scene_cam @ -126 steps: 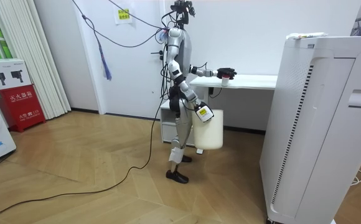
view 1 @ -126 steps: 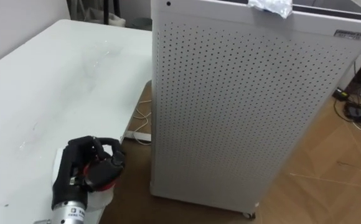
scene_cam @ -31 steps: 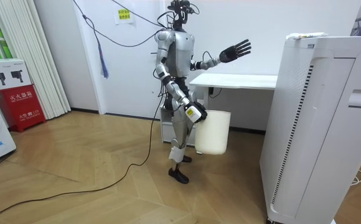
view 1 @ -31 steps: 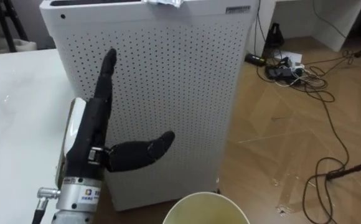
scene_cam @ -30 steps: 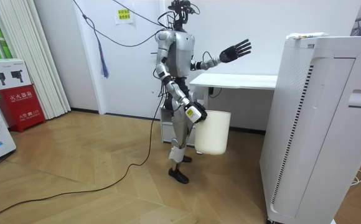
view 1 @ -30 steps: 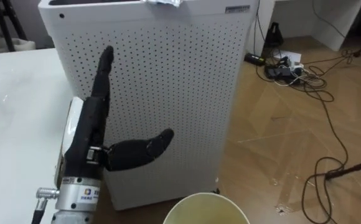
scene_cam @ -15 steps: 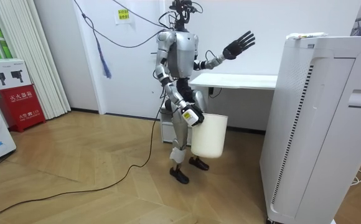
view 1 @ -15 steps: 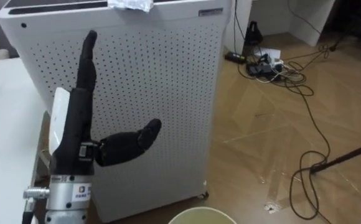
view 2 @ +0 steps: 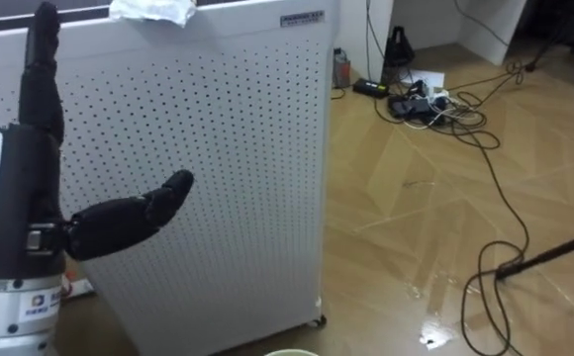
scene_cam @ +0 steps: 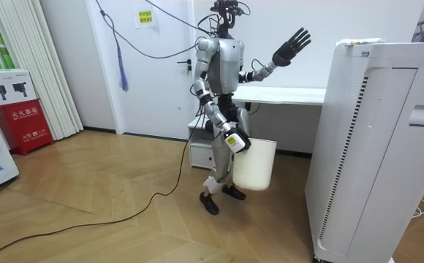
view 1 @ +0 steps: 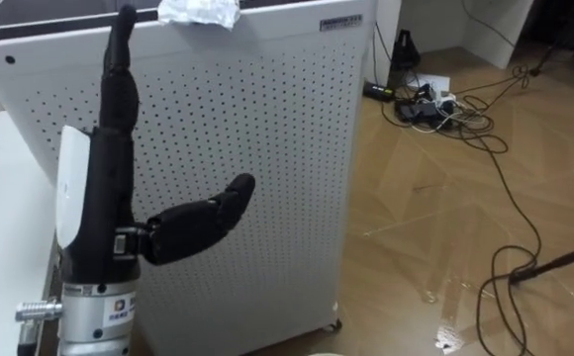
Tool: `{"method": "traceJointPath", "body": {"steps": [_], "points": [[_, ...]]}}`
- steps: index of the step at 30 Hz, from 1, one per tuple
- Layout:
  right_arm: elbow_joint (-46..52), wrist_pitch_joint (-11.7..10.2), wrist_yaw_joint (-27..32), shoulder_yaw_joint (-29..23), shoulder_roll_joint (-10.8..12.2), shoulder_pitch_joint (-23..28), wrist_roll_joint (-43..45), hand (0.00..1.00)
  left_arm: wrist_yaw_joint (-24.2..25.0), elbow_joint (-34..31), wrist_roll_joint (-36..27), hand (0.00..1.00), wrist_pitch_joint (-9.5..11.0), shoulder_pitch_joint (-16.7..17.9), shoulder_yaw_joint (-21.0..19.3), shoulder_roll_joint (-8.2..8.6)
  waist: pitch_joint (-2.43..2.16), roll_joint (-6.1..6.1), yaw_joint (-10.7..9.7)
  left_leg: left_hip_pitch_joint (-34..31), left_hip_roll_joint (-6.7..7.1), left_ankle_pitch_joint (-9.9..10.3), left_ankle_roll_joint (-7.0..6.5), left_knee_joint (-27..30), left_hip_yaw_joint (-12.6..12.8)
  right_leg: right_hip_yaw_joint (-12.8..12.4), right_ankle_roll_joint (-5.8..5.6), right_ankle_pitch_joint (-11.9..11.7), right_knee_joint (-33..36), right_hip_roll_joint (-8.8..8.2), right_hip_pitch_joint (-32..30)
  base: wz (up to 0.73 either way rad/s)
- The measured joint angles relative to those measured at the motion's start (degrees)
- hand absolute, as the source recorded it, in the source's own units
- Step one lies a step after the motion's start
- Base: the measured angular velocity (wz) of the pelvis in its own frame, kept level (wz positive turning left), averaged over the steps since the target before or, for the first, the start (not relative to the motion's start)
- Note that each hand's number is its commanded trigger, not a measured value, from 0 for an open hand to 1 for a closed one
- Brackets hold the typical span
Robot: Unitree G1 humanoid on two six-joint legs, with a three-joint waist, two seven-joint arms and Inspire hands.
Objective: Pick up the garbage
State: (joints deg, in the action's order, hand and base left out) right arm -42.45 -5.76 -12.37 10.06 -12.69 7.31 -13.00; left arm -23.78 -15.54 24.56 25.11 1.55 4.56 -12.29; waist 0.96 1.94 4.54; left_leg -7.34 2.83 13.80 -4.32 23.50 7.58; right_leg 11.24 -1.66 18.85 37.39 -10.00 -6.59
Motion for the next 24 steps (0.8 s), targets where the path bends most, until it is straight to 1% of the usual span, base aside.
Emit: {"method": "traceJointPath", "body": {"steps": [1, 2, 3, 4, 5, 6, 7, 9, 10, 13, 14, 16, 17, 19, 21, 22, 24], "points": [[0.00, 0.00, 0.03, -0.02, 0.30, -0.19, 0.05, 1.00, -0.53, -0.10, 0.95, 0.00, 0.82, -0.25, -0.18, -0.21, 0.02, -0.16, 0.48, 0.43, -0.15, 0.50, -0.15, 0.17, -0.21, 0.07, -0.97, -0.57, 0.50, 0.07, 0.02, 0.00], [0.00, -0.01, 0.06, -0.02, 0.46, -0.32, 0.06, 1.00, -0.80, -0.21, 0.99, 0.00, 1.02, -0.26, -0.17, -0.39, 0.15, -0.31, 0.31, 0.71, -0.18, 0.57, -0.22, 0.13, -0.61, 0.13, -1.39, -0.87, 0.64, 0.15, -0.11, 0.00], [0.01, -0.08, 0.16, -0.02, 0.52, -0.55, 0.10, 1.00, -1.16, -0.22, 1.32, 0.00, 1.16, -0.29, -0.16, -0.47, 0.49, -0.83, -0.02, 0.96, -0.07, 0.64, -0.37, 0.23, -2.60, -0.18, -2.13, -0.63, -0.17, 0.52, -0.34, 0.00], [0.02, -0.17, 0.15, -0.04, 0.49, -1.33, 0.13, 1.00, -2.02, -0.26, 1.55, 0.00, 1.15, -0.34, -0.46, -0.51, 0.79, -1.38, 0.24, 0.90, -0.07, 0.64, -0.37, 0.16, -4.84, -0.57, -1.94, -0.61, -5.24, 1.45, -0.66, -0.07], [0.03, -0.17, 0.06, -0.03, 0.63, -1.76, 0.20, 1.00, -2.21, -0.26, 1.85, 0.00, 1.13, -0.33, -0.94, -0.60, 0.86, -1.43, 0.30, 0.74, -0.06, 0.66, -0.34, 0.10, -5.14, -0.52, -1.76, -1.48, -8.50, 1.76, -1.10, -0.04], [0.11, -0.39, -0.08, -0.02, 0.82, -2.01, 0.27, 1.00, -2.25, -0.20, 1.99, 0.00, 0.98, -0.45, -1.56, -0.79, 0.82, -1.81, -0.10, 0.42, -0.06, 0.79, -0.13, 0.28, -5.72, -0.25, -0.88, -4.88, -11.83, 2.15, -1.42, 0.12], [0.10, -0.46, -0.23, -0.02, 0.83, -1.88, 0.27, 1.00, -2.25, -0.69, 2.00, 0.00, 0.98, -0.50, -1.60, -1.08, 0.38, -1.90, -0.56, 0.40, -0.03, 0.80, -0.09, -0.41, -6.18, -0.08, -0.87, -5.18, -12.81, 2.30, -0.72, 0.18], [0.09, -0.46, -0.30, -0.01, 0.82, -2.15, 0.23, 1.00, -2.48, -1.56, 2.87, 0.00, 0.99, -0.64, -1.68, -1.66, 0.35, -1.93, -0.46, 0.46, -0.06, 0.54, 0.19, -1.06, -6.26, -0.02, -0.73, -5.29, -13.79, 2.57, -0.13, 0.07], [-0.15, -0.47, -0.38, 0.02, 0.85, -2.15, 0.24, 1.00, -2.81, -1.83, 4.65, 0.00, 0.98, -0.68, -1.75, -2.21, 0.34, -1.90, -0.53, 0.94, -0.11, 0.54, 0.19, -1.35, -6.44, 0.05, -0.76, -5.30, -14.47, 3.10, 0.59, 0.06], [-0.52, -0.47, -1.22, 0.02, 0.84, -1.92, 0.28, 1.00, -3.15, -3.13, 8.96, 0.00, 0.82, -0.74, -2.22, -2.50, 0.21, -1.74, -0.82, 3.26, -0.23, 0.52, 0.22, -3.14, -6.84, 0.15, -1.04, -5.65, -17.63, 3.76, 3.68, 0.05], [-0.44, -0.47, -1.45, 0.02, 0.85, -1.80, 0.27, 1.00, -3.15, -3.48, 9.51, 0.00, 0.73, -0.74, -2.20, -2.51, 0.11, -1.70, -0.81, 3.82, -0.27, 0.52, 0.22, -3.61, -6.89, 0.10, -1.11, -5.79, -18.35, 3.91, 4.31, 0.00], [0.06, -0.47, -1.78, 0.06, 0.85, -1.57, 0.32, 1.00, -3.17, -5.45, 10.95, 0.00, 0.12, -0.77, -2.22, -3.12, -0.41, -1.60, -0.97, 5.42, -0.48, 0.43, 0.35, -5.20, -7.28, 0.33, -1.20, -6.82, -21.73, 4.57, 6.76, 0.00], [0.09, -0.47, -1.96, 0.05, 0.81, -1.58, 0.32, 1.00, -3.26, -6.03, 11.53, 0.00, -0.04, -0.82, -2.26, -3.36, -0.50, -1.55, -0.99, 5.66, -0.50, 0.42, 0.37, -5.52, -7.30, 0.30, -1.22, -7.00, -22.26, 4.68, 7.10, 0.00], [0.29, -0.51, -2.50, 0.05, 0.80, -1.53, 0.33, 1.00, -3.55, -7.13, 13.29, 0.00, -0.07, -1.05, -2.49, -4.80, -0.61, -1.47, -0.93, 6.67, -0.62, 0.40, 0.38, -6.34, -7.27, 0.02, -1.30, -7.41, -24.02, 5.03, 8.38, -0.02], [0.33, -0.70, -2.57, -0.01, 0.77, -1.55, 0.38, 1.00, -3.59, -7.13, 13.81, 0.00, -0.22, -1.31, -3.49, -5.04, -0.65, -1.56, -0.85, 7.46, -0.65, 0.39, 0.40, -7.02, -7.26, -0.05, -1.31, -7.56, -24.98, 5.19, 9.21, -0.04], [0.36, -0.78, -2.66, -0.01, 0.67, -1.48, 0.46, 1.00, -3.70, -7.13, 14.86, 0.00, -0.63, -1.38, -4.60, -5.19, -0.67, -1.64, -0.80, 8.10, -0.66, 0.36, 0.44, -7.65, -7.17, -0.09, -1.31, -7.58, -25.52, 5.26, 9.71, -0.04], [0.45, -0.78, -2.79, -0.01, 0.35, -1.46, 0.48, 1.00, -4.33, -7.13, 16.02, 0.00, -1.46, -1.41, -5.52, -5.79, -0.74, -1.86, -0.66, 8.83, -0.78, 0.34, 0.49, -8.40, -6.88, -0.26, -1.30, -7.72, -26.06, 5.43, 10.25, -0.06]]}}
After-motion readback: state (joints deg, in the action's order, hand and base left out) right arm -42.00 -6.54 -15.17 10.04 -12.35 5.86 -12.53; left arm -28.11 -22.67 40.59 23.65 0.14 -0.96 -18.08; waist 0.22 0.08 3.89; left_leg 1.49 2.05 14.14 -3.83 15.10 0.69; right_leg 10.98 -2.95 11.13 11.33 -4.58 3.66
